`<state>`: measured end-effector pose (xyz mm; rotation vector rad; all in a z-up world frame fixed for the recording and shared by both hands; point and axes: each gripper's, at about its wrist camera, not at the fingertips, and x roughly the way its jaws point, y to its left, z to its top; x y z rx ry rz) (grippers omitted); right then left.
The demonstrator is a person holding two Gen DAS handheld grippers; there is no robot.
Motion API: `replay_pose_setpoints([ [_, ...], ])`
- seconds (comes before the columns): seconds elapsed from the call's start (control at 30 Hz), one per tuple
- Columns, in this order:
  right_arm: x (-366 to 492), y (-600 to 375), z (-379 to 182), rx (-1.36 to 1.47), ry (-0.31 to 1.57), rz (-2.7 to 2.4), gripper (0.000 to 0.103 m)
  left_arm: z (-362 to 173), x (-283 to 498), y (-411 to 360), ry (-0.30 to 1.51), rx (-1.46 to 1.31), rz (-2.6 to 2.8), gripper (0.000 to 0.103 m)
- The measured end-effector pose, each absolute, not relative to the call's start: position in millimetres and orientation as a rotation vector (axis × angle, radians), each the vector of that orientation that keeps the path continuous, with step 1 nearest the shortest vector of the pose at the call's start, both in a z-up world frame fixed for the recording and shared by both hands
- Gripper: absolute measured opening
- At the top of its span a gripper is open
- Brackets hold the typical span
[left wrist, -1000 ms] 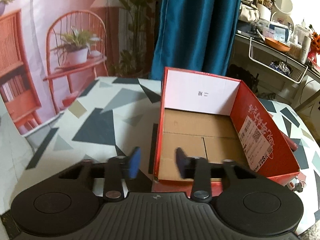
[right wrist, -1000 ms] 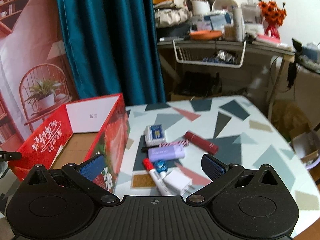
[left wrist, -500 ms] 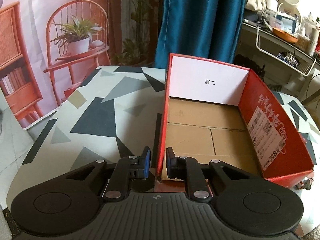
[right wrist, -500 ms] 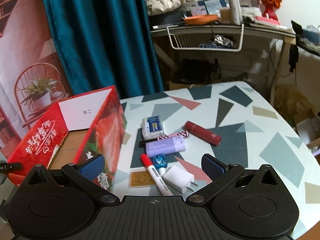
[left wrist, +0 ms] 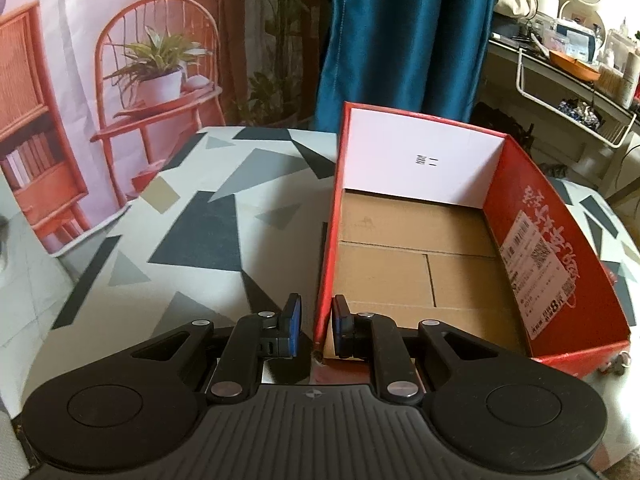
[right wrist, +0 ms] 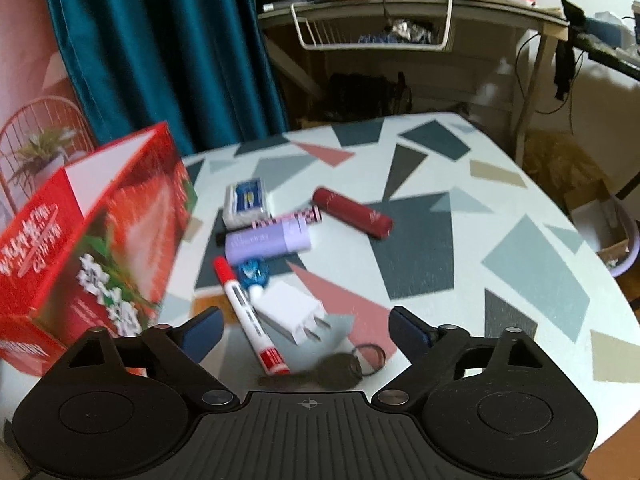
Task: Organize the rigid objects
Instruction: 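Move left tool against the box wall while right tool reaches toward the key, then close the right tool on the silver key and lift it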
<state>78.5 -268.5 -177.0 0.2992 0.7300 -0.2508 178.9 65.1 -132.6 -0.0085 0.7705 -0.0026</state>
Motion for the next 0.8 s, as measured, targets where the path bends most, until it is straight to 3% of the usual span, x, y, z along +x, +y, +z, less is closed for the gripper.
replay_pose_setpoints([
  [0.23, 88, -257, -193, 0.258, 0.813, -0.197, 0.069, -132, 178, 69, 0.768, -0.024, 0.021, 0.017],
  [0.7, 82, -269, -216, 0.245, 0.907, -0.298, 0.071, -132, 175, 72, 0.761, -0.050, 0.010, 0.017],
  [0.8, 80, -269, -222, 0.273, 0.922, -0.276, 0.078, -133, 174, 72, 0.757, -0.050, 0.013, 0.017],
])
